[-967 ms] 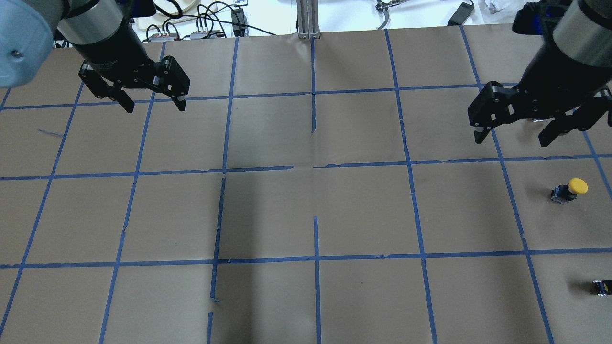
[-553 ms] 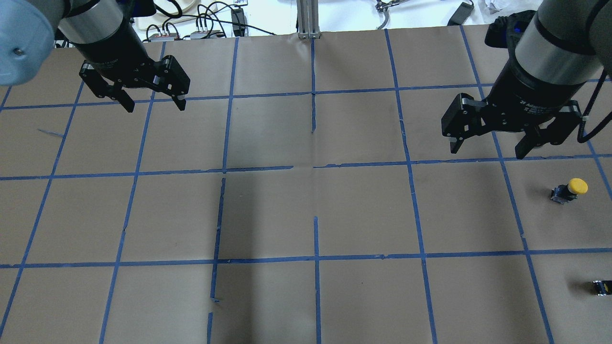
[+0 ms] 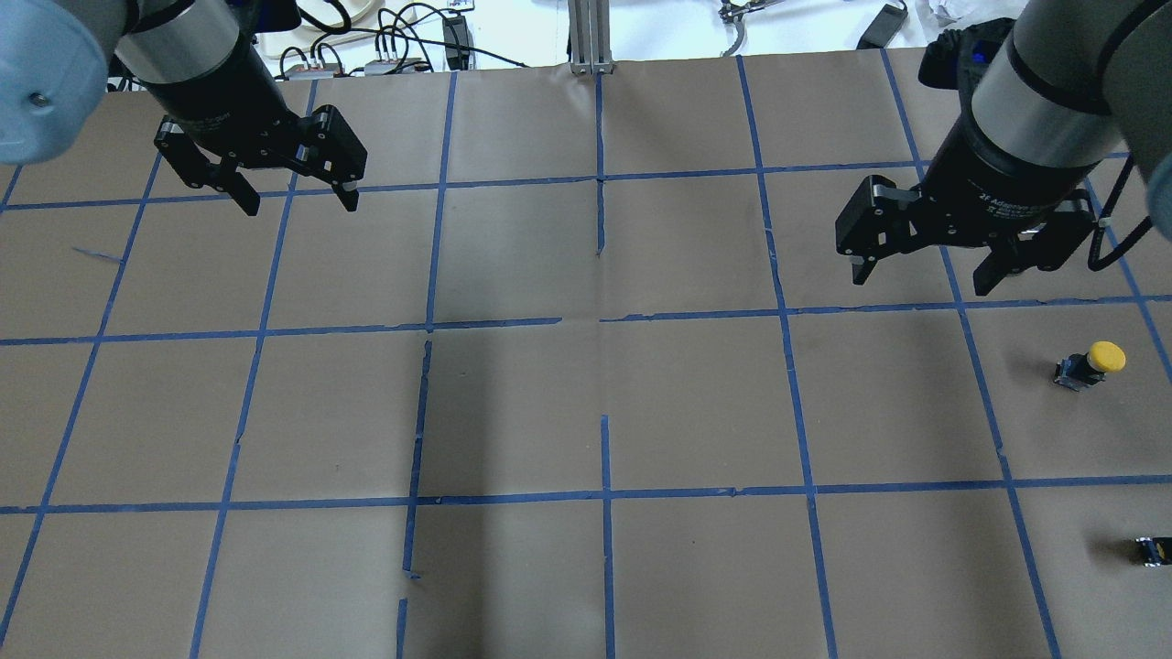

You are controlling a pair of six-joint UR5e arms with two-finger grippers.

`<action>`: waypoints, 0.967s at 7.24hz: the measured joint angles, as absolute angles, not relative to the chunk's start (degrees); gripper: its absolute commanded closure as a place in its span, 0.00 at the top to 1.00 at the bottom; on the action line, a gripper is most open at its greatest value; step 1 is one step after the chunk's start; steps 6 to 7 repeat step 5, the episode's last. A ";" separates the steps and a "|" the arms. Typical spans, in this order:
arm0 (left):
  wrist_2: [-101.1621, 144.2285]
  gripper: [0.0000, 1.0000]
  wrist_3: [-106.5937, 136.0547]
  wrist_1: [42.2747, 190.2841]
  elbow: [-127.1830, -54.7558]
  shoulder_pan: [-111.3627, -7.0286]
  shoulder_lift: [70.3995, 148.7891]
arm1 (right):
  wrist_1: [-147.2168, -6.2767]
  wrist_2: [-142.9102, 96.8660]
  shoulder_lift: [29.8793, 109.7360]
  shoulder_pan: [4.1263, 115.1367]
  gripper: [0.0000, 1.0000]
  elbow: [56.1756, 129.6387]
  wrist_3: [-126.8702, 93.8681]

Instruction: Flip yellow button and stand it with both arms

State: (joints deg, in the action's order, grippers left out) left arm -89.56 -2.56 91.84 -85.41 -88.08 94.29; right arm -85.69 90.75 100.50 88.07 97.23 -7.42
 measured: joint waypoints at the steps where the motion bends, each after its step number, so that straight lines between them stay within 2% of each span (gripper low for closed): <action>1: -89.73 1.00 -2.52 91.92 -85.42 -88.40 93.96 | -85.74 90.76 100.50 88.07 1.00 97.38 -7.39; 7: -90.32 1.00 -2.79 92.53 -85.35 -89.26 92.99 | -85.78 90.87 100.46 88.07 1.00 97.64 -7.39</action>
